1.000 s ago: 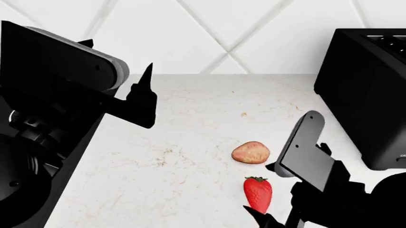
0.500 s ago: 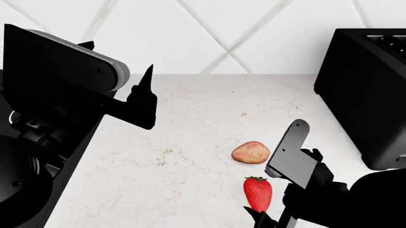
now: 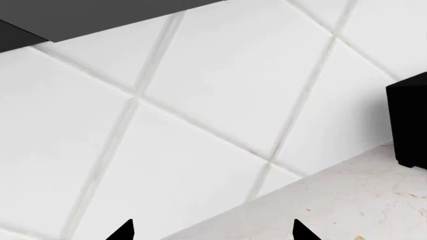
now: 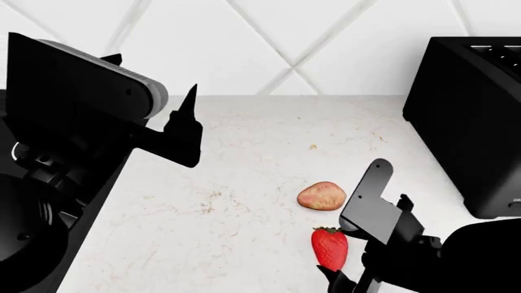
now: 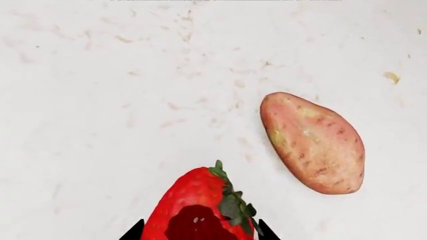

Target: Pick the strawberry, sweet potato from the counter and place them in the cabinet. Then close the cabinet.

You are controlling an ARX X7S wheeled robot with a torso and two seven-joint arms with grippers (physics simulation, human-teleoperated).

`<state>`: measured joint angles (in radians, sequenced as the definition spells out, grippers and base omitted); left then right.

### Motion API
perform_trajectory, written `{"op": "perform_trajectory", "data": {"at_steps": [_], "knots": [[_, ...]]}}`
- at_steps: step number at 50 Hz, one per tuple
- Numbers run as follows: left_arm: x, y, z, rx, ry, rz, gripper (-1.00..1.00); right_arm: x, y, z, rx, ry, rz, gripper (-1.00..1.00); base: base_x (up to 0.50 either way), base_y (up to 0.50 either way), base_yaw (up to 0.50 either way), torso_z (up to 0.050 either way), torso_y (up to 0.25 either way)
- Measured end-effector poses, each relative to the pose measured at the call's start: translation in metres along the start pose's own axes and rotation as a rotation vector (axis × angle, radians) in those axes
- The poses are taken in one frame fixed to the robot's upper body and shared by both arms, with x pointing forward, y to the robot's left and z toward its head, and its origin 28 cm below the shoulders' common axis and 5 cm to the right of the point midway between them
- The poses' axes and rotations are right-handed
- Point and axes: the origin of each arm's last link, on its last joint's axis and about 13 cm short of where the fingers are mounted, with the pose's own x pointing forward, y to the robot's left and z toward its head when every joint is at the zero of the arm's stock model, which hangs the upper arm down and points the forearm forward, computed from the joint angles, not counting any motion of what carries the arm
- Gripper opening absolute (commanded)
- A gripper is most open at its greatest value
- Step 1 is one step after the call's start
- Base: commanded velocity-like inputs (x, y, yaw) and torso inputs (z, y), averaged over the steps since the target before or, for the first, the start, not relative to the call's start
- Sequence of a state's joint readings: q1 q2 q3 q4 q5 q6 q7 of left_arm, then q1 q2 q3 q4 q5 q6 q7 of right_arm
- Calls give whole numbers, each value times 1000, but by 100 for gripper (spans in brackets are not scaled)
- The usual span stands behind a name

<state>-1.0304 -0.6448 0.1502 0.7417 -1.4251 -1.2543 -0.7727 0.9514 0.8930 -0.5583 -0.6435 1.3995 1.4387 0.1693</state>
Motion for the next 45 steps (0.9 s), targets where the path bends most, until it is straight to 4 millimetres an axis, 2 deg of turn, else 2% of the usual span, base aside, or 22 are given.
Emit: {"op": "perform_trajectory", "data": {"at_steps": [10,17,34,45], "knots": [[0,0,-1,0,1,-1,100,-1,0,1,-13,-12,-11,-100,0,0,0,0,0],[0,0,-1,-1,2,0,100,-10,-2,10,-38,-71,-35,-100,0,0,0,0,0],[-1,0,-1,-5,-2,2,100,-53,-12,63,-126,-353,-186,-100,0,0,0,0,0],[-2,0,1,-6,-6,1,100,-73,-19,100,-148,-541,-297,-100,0,0,0,0,0]]}}
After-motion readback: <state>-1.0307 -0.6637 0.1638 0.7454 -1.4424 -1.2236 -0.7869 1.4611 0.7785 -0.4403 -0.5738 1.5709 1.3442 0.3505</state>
